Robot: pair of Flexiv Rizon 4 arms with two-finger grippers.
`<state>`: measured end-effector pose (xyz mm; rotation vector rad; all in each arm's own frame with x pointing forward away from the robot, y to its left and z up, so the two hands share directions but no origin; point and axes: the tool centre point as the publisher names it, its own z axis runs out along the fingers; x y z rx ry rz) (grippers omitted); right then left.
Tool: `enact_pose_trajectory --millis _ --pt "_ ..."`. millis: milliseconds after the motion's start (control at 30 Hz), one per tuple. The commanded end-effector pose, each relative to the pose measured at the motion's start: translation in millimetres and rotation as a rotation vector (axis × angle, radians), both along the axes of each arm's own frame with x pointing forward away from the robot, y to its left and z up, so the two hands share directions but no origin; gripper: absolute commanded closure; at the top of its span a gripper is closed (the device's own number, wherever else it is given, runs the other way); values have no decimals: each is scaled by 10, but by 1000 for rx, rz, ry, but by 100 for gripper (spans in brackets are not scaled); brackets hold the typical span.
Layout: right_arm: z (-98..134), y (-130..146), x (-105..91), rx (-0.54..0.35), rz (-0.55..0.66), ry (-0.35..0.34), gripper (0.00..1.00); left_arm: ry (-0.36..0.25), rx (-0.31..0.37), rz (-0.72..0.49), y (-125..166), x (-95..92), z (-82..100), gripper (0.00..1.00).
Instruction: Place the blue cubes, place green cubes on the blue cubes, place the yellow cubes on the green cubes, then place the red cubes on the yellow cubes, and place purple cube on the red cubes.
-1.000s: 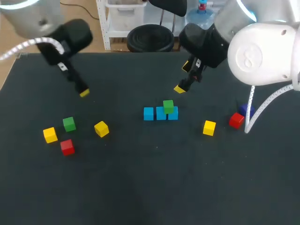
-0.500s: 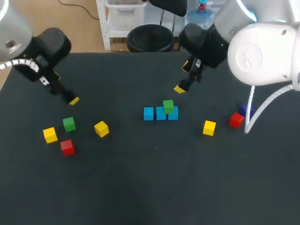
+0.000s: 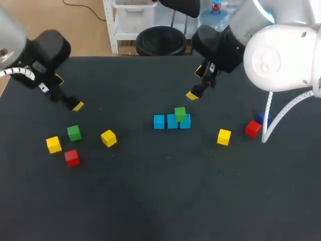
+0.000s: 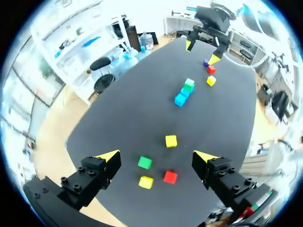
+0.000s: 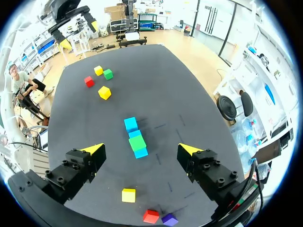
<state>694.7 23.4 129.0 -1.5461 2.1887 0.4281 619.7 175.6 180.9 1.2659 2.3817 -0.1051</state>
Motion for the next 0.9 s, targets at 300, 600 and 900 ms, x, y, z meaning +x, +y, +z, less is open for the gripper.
enact_pose_trajectory --millis 300,600,900 --pt "5 -8 -19 0 -3 -3 0 86 265 -316 -24 302 -99 0" --pt "5 -8 -19 0 -3 -3 0 209 263 -422 -168 108 -621 0" --pt "5 -8 -19 0 -3 -3 0 190 249 -393 -102 67 -641 0"
